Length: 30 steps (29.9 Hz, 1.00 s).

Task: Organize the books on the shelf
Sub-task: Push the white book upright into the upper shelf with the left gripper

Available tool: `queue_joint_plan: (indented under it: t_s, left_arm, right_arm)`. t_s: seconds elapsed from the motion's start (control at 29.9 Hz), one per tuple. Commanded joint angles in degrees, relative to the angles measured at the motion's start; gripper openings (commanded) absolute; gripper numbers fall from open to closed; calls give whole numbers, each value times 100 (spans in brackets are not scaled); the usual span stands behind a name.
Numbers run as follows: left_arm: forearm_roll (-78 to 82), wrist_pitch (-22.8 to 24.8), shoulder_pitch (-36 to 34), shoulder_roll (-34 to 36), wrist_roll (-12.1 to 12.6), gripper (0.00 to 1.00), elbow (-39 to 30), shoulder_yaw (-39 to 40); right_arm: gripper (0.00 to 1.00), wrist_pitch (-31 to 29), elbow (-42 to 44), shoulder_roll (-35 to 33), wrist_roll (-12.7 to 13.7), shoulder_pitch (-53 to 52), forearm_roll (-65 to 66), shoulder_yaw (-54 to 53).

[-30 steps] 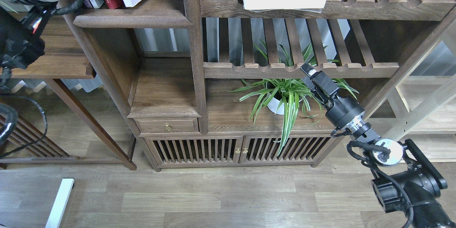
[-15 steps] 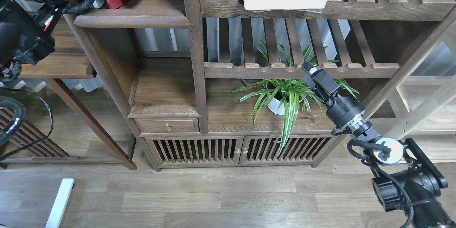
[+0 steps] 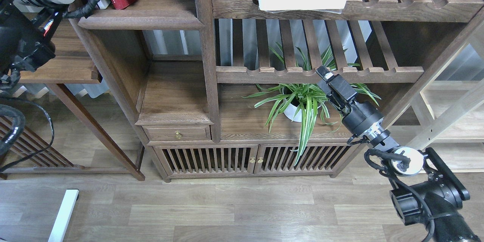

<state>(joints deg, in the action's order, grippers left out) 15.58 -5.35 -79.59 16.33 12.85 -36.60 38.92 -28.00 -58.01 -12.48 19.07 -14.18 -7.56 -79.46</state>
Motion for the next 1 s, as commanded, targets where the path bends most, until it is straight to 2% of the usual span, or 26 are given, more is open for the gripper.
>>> queue_joint_plan:
  t_s: [0.0, 0.3, 0.57, 0.67, 0.97]
  left_arm:
    - [-2, -10, 5, -15, -20, 7, 74, -68]
    - [-11, -36, 75, -86, -73, 9, 74, -112]
    - [-11, -36, 75, -77, -2, 12, 74, -174]
    - [-11, -19, 75, -77, 7, 18, 65, -270]
    - [-20, -19, 75, -24, 15, 27, 21, -332]
  right_arm:
    - [91, 0, 1, 0, 0, -23, 0, -8]
    - [91, 0, 1, 0, 0, -14, -9, -43]
    - [91, 0, 1, 0, 0, -32, -9, -26]
    - [91, 0, 1, 0, 0, -23, -9, -25]
    - [91, 0, 1, 0, 0, -23, -9, -34]
